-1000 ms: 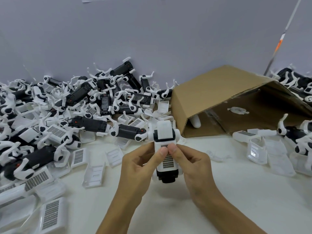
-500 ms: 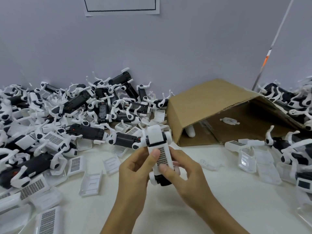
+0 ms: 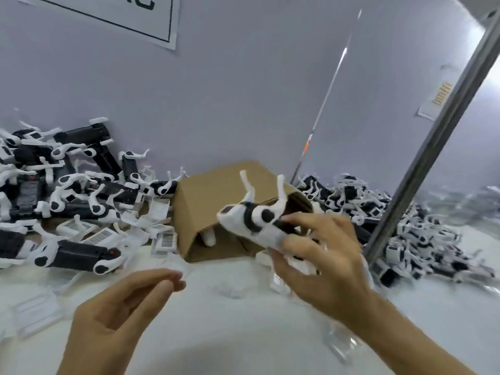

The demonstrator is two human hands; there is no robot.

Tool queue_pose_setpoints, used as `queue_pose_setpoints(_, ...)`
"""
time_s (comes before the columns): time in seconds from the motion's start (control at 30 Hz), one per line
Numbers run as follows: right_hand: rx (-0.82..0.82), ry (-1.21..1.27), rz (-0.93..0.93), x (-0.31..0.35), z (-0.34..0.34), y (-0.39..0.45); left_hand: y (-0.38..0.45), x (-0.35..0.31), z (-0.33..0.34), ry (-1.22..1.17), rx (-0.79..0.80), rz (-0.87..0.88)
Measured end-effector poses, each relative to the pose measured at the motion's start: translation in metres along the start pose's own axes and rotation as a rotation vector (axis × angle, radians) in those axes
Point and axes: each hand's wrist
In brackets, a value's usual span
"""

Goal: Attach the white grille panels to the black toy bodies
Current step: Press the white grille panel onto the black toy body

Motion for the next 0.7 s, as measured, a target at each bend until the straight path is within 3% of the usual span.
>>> queue_pose_setpoints(0.07,-0.010,-0.225,0.082,-0.056,-0.021,0.021,0.001,0.001,0.000,-0.059,0.003,0.008)
queue_pose_setpoints(0.1,0.065,-0.331,0.253,-0.085,-0.028,0.033,0.002,0.002,-0.001,-0.078,-0.005,0.008)
queue_pose_setpoints(0.2,0.691,-0.651,0.778,-0.134,-0.036,0.051,0.003,0.005,-0.002,-0.114,-0.016,-0.006)
queue_pose_setpoints(0.27,0.945,-0.513,0.871,-0.127,-0.024,0.042,0.006,0.005,-0.004,-0.130,-0.019,-0.021)
queue_pose_setpoints(0.37,1.088,-0.069,0.913,-0.071,0.013,0.009,0.007,0.006,-0.006,-0.127,-0.054,-0.067)
queue_pose_setpoints(0.43,1.083,0.197,0.939,-0.023,0.045,-0.014,0.008,0.006,-0.005,-0.097,-0.067,-0.105)
queue_pose_setpoints(0.57,0.805,0.755,1.142,0.076,0.105,-0.032,0.010,0.013,-0.013,0.050,-0.129,-0.189)
queue_pose_setpoints(0.63,0.699,0.924,1.249,0.114,0.126,-0.032,0.011,0.020,-0.023,0.197,-0.191,-0.205)
queue_pose_setpoints(0.7,0.627,0.942,1.253,0.138,0.139,-0.034,0.012,0.023,-0.032,0.338,-0.271,-0.170)
Point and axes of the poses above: each hand's wrist, its own y-axis towards the middle knuckle, its own z-axis out of the palm, x = y × z, and after that the axes turned 3 degrees about -x, right-handed
